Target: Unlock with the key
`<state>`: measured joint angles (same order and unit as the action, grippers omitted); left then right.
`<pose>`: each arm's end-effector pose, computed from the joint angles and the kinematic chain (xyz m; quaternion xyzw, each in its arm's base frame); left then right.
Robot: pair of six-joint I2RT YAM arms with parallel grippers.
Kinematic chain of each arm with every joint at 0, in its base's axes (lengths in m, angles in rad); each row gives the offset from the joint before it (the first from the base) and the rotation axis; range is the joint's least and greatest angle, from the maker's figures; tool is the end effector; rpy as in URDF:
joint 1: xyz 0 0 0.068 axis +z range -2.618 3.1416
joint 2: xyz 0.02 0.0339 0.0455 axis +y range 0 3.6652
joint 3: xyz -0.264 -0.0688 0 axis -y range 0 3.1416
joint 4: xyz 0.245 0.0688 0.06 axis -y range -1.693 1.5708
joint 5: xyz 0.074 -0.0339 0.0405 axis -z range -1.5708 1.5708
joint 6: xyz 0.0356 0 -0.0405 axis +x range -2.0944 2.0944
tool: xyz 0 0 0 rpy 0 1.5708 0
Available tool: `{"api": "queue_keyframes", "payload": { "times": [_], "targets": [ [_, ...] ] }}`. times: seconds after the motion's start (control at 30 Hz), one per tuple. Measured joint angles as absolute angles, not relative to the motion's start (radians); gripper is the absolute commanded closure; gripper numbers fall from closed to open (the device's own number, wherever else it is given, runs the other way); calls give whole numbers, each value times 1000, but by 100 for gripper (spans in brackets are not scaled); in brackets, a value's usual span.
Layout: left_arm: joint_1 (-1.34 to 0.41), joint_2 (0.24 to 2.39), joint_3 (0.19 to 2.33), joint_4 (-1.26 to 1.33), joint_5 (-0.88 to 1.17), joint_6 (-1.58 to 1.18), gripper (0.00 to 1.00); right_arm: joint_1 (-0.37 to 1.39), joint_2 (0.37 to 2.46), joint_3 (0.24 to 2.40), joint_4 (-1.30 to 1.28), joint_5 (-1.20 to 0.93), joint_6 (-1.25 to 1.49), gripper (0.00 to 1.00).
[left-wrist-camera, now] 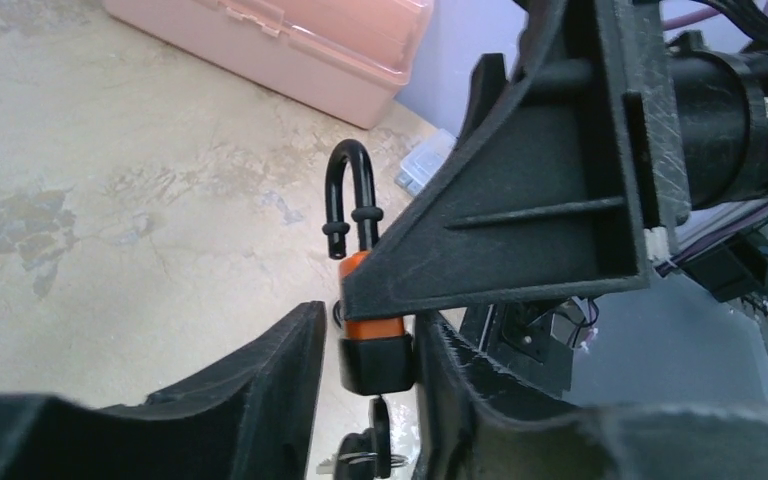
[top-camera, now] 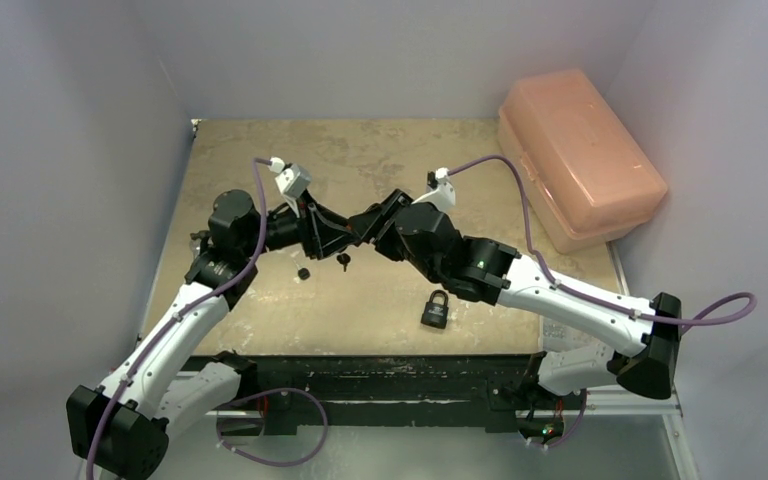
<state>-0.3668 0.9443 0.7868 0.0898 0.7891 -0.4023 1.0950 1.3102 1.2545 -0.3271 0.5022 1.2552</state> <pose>0.1921 -0.1009 0.3415 0.2504 0.6791 -0.4968 0.4789 0.1515 0.2566 0.3756 0.2028 0.7890 0.4209 0.3990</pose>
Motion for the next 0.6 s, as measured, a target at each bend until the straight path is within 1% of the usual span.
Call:
{"api": "queue_keyframes", "payload": {
  "times": [0.03,0.07,0.2,0.23,0.27,0.3,0.33,0.37,0.47,0.53,0.6],
  "targets": [
    [-367,945,787,91,795,-410,92,1095,1312,1254,-325,504,1255,100],
    [-367,946,787,93,800,-418,100,1095,1314,1254,-321,505,1253,100],
    [-367,960,787,103,803,-418,100,1092,1320,1245,-308,512,1244,100],
    [-367,965,787,103,803,-419,100,1092,1319,1234,-295,514,1240,94],
    [-367,969,787,98,800,-419,100,1092,1315,1214,-271,516,1238,74],
    [-367,970,787,88,796,-418,100,1092,1311,1198,-252,517,1237,38],
    [-367,970,787,80,793,-417,100,1092,1304,1173,-221,519,1235,12],
    [-367,969,787,74,791,-418,100,1092,1292,1145,-186,518,1232,2],
    [-366,969,787,52,764,-418,100,1100,1242,1076,-120,503,1215,1],
    [-366,969,787,35,746,-417,100,1105,1222,1073,-112,503,1215,1],
    [-366,969,787,22,734,-416,100,1106,1214,1079,-115,507,1220,4]
  ]
}}
